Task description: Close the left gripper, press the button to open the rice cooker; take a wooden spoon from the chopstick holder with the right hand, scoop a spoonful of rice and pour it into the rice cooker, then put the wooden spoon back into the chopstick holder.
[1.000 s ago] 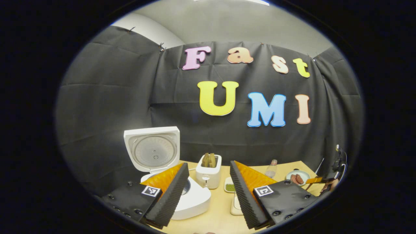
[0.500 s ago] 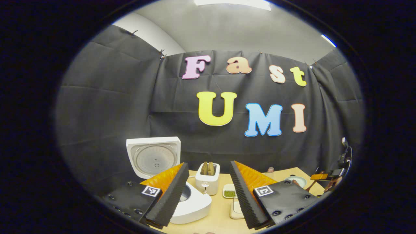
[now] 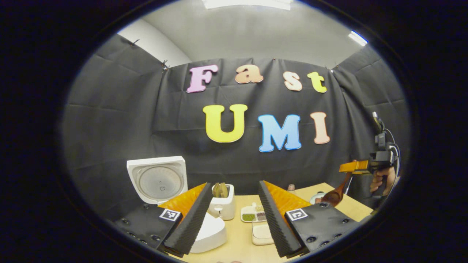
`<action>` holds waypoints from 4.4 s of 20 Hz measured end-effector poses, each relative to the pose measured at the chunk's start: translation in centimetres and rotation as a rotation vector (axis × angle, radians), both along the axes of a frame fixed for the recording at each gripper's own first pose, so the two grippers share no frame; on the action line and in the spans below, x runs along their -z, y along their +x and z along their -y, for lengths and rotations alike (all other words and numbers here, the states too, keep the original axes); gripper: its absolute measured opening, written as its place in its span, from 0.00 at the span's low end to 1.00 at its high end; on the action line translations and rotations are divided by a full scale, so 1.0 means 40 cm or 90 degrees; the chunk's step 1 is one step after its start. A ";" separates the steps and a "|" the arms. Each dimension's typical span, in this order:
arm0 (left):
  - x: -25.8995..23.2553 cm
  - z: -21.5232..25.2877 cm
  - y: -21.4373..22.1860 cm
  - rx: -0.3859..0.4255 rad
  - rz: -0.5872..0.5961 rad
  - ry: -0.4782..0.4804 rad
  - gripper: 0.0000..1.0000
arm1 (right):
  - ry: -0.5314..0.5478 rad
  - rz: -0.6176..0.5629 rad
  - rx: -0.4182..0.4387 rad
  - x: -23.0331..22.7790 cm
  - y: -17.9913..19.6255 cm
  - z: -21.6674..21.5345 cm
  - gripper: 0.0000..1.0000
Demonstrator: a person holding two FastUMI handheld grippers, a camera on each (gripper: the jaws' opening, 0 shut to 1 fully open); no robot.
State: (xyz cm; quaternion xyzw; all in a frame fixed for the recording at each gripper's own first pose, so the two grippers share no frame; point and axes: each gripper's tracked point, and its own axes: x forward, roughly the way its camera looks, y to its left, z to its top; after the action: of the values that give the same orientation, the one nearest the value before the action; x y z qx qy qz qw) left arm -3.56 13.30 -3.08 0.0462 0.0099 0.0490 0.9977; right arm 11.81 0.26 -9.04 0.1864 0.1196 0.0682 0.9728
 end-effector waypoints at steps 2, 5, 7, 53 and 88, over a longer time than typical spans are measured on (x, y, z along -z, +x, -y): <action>-0.002 0.013 0.001 0.013 0.004 -0.006 0.89 | -0.004 0.006 -0.017 -0.007 0.019 -0.048 0.15; 0.028 0.003 0.006 0.021 -0.010 -0.012 0.91 | -0.004 -0.002 -0.035 0.014 0.050 -0.113 0.15; 0.027 -0.018 0.006 0.012 -0.012 -0.009 0.91 | -0.005 -0.013 -0.047 0.043 0.069 -0.157 0.15; 0.069 -0.178 -0.028 0.005 -0.022 -0.039 0.95 | 0.540 -0.109 -0.055 0.177 0.128 -0.209 0.15; 0.177 -0.439 -0.199 -0.007 -0.020 -0.065 0.95 | 0.542 -0.195 -0.273 0.105 0.211 -0.936 0.15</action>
State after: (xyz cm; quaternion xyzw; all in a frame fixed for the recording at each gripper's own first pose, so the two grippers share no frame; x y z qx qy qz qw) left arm -11.54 30.87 -10.15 -0.0038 0.0281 0.0534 0.9982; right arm 20.24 37.72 -13.23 0.5458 0.2581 0.2811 0.7460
